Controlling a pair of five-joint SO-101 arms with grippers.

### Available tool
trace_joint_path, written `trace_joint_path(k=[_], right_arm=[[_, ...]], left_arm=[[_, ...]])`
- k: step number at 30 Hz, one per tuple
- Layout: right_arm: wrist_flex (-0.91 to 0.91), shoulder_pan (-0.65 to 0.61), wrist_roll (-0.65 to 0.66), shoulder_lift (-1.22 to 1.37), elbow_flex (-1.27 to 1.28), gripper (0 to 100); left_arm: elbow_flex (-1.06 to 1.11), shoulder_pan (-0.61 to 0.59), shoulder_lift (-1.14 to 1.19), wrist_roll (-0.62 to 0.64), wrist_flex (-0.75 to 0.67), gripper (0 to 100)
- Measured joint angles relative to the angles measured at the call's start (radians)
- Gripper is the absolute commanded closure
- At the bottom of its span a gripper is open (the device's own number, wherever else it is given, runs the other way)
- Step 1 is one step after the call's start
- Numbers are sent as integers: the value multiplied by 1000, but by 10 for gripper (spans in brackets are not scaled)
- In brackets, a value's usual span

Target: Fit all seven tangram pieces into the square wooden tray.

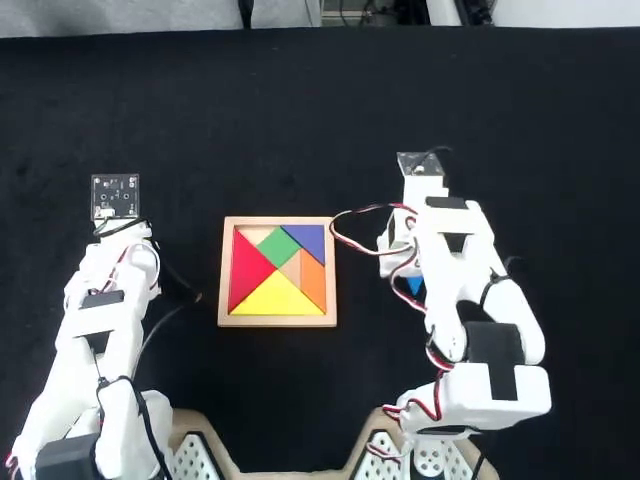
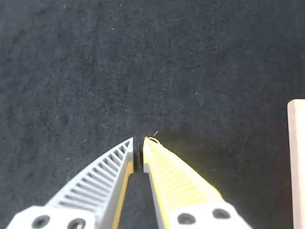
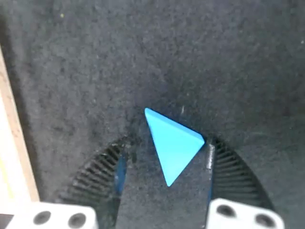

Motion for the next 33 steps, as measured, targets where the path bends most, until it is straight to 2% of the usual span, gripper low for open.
trace_joint_path(k=[13, 18, 24, 33], right_arm=[[3, -12, 133, 3, -41, 750], [3, -11, 140, 5, -44, 837], [35, -9, 144, 6, -46, 764], [55, -12, 144, 6, -46, 761]], left_arm=[[0, 0, 0, 0, 0, 949], [0, 0, 0, 0, 0, 949], [0, 0, 0, 0, 0, 949], [0, 0, 0, 0, 0, 949]])
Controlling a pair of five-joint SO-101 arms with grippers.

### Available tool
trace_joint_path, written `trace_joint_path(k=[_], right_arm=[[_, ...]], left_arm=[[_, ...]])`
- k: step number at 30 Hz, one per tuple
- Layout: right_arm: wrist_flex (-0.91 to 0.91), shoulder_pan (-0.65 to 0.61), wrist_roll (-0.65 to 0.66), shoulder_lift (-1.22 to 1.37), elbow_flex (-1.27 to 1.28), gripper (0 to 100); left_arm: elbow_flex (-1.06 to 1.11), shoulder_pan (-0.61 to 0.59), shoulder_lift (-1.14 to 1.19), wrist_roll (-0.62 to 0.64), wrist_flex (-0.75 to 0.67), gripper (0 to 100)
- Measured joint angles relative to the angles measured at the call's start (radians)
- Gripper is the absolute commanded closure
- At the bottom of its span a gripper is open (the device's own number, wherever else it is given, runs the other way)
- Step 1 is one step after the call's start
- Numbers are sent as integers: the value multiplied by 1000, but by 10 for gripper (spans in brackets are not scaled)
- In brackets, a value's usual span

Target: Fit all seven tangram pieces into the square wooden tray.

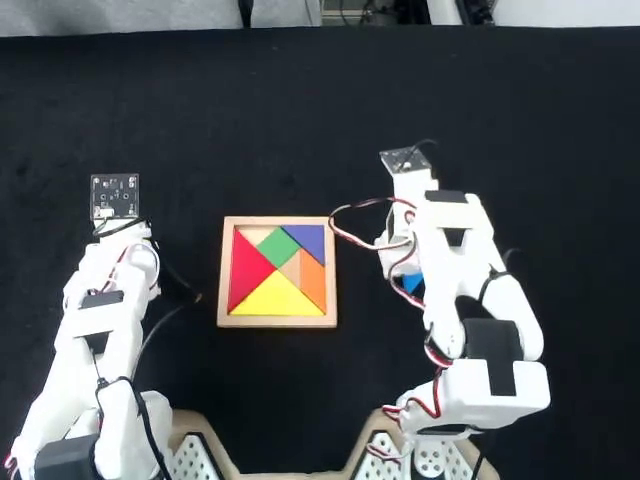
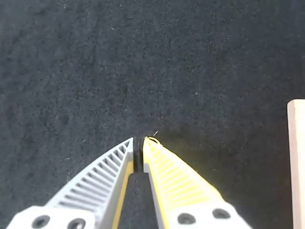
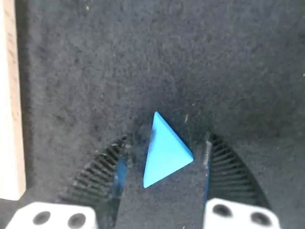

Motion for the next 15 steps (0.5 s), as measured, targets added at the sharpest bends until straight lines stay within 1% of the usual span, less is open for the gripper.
trace_joint_path(k=[9, 15], right_arm=[[28, 0, 0, 0, 0, 764], [23, 3, 0, 0, 0, 869]], left_arm=[[0, 0, 0, 0, 0, 949], [0, 0, 0, 0, 0, 949]])
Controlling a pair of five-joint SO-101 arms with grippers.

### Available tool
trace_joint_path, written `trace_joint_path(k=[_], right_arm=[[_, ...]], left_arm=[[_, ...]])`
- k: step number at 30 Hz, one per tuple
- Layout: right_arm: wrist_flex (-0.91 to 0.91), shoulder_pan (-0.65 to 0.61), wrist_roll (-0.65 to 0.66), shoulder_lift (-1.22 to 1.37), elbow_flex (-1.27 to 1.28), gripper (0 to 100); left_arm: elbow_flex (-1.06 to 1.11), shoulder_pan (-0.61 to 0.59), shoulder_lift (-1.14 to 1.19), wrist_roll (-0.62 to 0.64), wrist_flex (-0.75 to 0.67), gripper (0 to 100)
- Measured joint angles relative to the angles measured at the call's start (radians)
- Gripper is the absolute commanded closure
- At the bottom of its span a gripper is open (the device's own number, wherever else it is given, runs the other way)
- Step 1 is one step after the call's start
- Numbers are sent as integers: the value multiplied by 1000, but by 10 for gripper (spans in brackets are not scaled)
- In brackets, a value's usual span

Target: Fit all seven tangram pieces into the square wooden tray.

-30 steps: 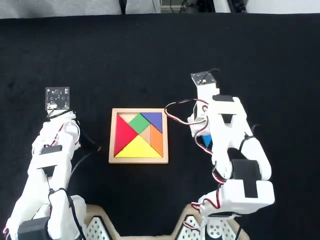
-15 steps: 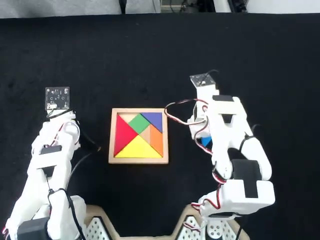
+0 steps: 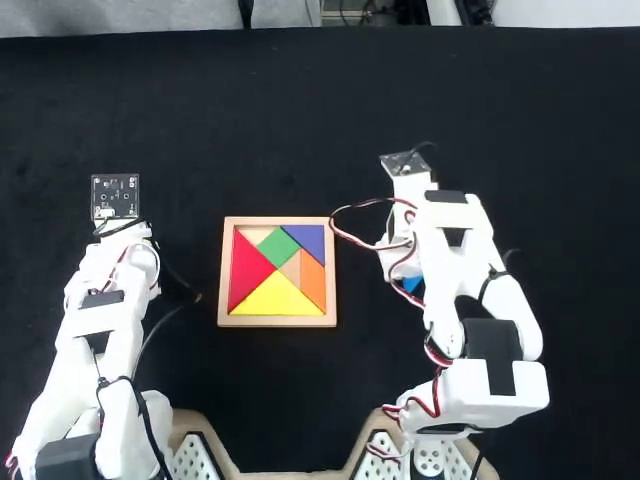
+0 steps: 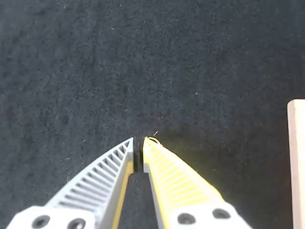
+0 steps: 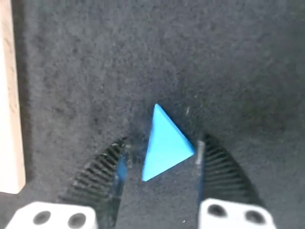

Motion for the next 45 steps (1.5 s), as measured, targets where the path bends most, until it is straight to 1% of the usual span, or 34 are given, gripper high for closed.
trace_joint_path(k=[3, 5, 10, 13, 14, 21, 27, 31, 35, 39, 42, 45], right_arm=[[-2, 0, 0, 0, 0, 906], [-2, 0, 0, 0, 0, 912], [-2, 0, 0, 0, 0, 904], [-2, 0, 0, 0, 0, 864], [-2, 0, 0, 0, 0, 865], [-6, 0, 0, 0, -2, 989], [-20, 0, -6, 0, -31, 986], [89, -20, -46, 0, -140, 986], [250, -95, -117, 2, -318, 984], [371, -245, -172, 2, -496, 984], [405, -379, -199, 5, -552, 983], [376, -480, -232, 8, -557, 983]], left_arm=[[0, 0, 0, 0, 0, 949], [0, 0, 0, 0, 0, 949], [0, 0, 0, 0, 0, 949], [0, 0, 0, 0, 0, 949], [0, 0, 0, 0, 0, 949], [0, 0, 0, 0, 0, 949], [0, 0, 0, 0, 0, 949], [0, 0, 0, 2, 0, 949], [0, 0, 0, 2, 0, 949], [0, 0, 0, 2, 0, 949], [0, 0, 0, 2, 0, 949], [0, 0, 0, 2, 0, 949]])
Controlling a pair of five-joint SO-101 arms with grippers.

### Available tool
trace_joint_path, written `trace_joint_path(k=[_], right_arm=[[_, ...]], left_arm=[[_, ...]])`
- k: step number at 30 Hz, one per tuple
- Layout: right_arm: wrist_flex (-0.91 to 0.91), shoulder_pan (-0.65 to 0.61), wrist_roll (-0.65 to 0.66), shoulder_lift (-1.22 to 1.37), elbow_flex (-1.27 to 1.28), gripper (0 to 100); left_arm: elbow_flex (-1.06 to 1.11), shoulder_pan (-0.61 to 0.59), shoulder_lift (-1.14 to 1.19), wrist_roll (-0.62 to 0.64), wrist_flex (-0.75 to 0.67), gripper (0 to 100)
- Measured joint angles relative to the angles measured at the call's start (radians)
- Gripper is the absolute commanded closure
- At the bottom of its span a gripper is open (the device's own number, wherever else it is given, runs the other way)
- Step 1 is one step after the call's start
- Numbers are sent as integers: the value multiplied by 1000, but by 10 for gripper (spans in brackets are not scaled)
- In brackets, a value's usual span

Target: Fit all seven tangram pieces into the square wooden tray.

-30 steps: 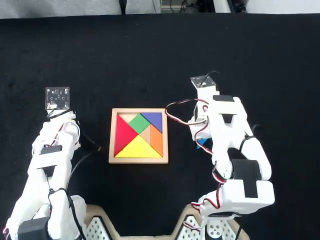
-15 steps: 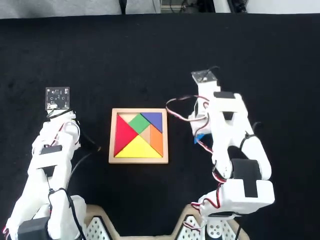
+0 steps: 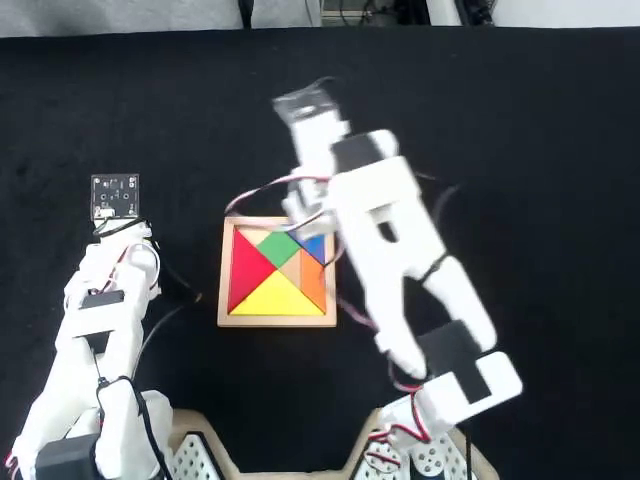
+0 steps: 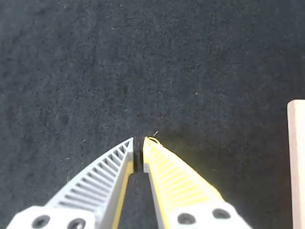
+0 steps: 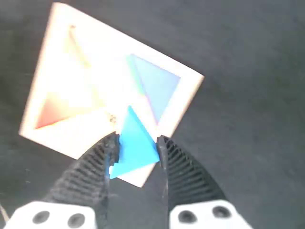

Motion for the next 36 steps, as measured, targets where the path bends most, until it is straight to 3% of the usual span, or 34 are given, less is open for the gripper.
trace_joint_path(k=[9, 15, 28, 33, 36], right_arm=[[-189, -86, -81, 172, 15, 975], [-166, -118, -91, 256, -12, 824], [-101, -167, -60, 264, -51, 825], [2, -60, -3, 167, -97, 839], [-8, 66, 6, 71, -86, 943]], left_arm=[[0, 0, 0, 0, 0, 949], [0, 0, 0, 0, 0, 949], [0, 2, 0, 0, 0, 949], [0, 3, 0, 0, 0, 946], [0, 6, 0, 0, 0, 946]])
